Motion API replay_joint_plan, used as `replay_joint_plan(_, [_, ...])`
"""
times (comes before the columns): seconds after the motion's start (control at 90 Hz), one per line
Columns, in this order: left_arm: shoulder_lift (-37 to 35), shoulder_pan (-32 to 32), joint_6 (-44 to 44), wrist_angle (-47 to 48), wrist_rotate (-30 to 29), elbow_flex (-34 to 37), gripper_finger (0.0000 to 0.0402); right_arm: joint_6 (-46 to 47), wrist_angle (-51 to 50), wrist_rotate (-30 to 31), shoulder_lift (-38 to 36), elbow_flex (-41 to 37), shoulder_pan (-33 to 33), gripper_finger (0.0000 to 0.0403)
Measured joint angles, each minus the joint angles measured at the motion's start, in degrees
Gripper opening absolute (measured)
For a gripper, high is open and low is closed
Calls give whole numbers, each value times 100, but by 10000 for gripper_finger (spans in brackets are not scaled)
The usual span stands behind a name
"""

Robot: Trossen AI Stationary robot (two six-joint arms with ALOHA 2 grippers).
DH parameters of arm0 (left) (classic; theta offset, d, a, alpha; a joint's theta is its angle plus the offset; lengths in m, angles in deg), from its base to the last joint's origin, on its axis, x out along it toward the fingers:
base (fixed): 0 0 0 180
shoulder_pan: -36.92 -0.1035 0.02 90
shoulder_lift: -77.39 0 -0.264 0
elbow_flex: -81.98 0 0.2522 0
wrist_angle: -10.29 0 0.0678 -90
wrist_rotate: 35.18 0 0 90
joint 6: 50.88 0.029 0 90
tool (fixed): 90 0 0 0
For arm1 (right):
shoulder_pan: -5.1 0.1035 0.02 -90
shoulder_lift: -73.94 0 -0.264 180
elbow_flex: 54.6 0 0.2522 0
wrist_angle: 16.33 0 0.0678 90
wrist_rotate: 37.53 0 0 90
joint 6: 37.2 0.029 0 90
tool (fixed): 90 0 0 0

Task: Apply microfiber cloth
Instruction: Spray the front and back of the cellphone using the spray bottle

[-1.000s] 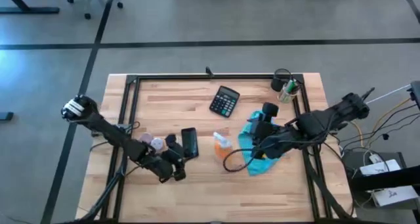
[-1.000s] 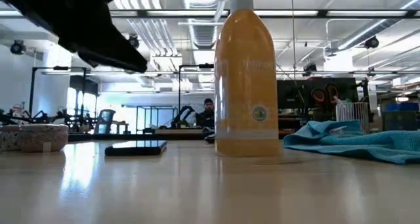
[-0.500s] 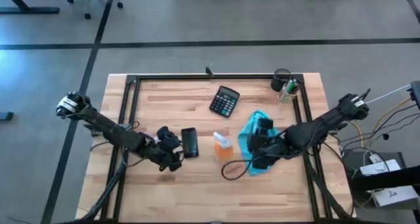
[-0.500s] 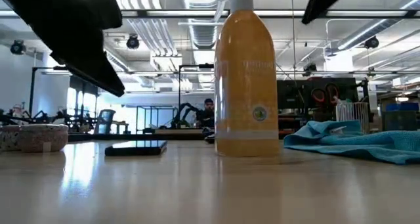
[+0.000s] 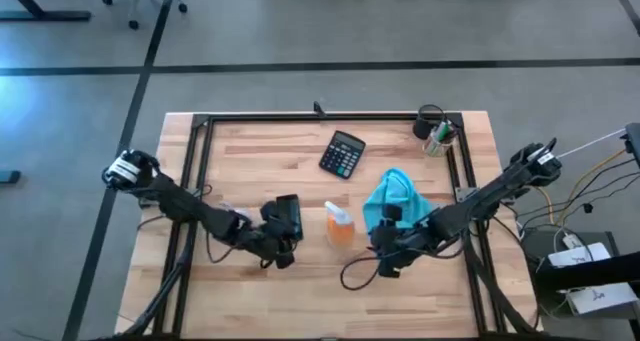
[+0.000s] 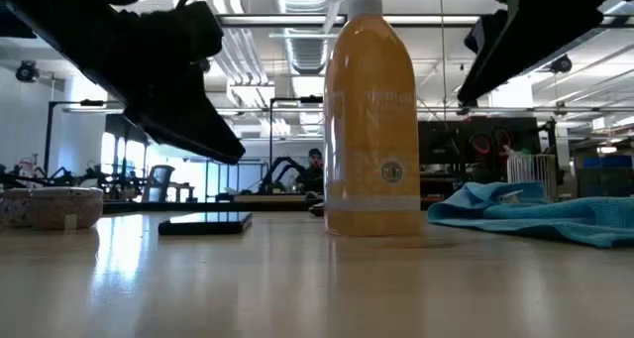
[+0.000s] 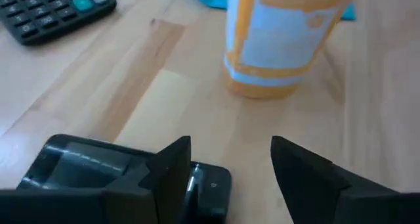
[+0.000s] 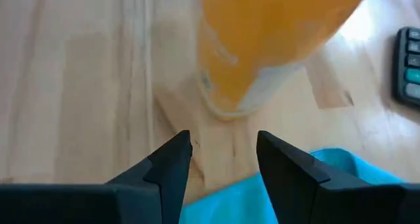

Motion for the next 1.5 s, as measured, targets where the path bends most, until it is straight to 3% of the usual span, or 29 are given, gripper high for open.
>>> replay_joint_plan(0.133, [-161,-335,-1056,642,-7,0,195,-100,435,-138,108,-59,101,157])
replay_joint_plan(0.256, [-208,-742,-1273,1309,146,2,209,-144,811,-224,457,-69,224,161])
replay_joint_plan(0.456, [-230,-1273,-389,1510,611,2,228,-282,1804,-543,1403,139,280,161])
replay_joint_plan(0.878, [-254,-2680,535,1751,627,129,227,-797,1803,-40,2271,746,-46,141])
replay_joint_plan(1.222, [-273,-2616,264,448,1594,898,219,-899,1845,13,2518,815,-139,125])
replay_joint_plan(1.344, [-257,-2270,280,-70,2287,958,219,-1132,2107,-32,2535,815,-122,121])
replay_joint_plan(1.5, [-247,-1653,168,-194,2433,886,219,-1378,2510,-262,2538,815,-99,120])
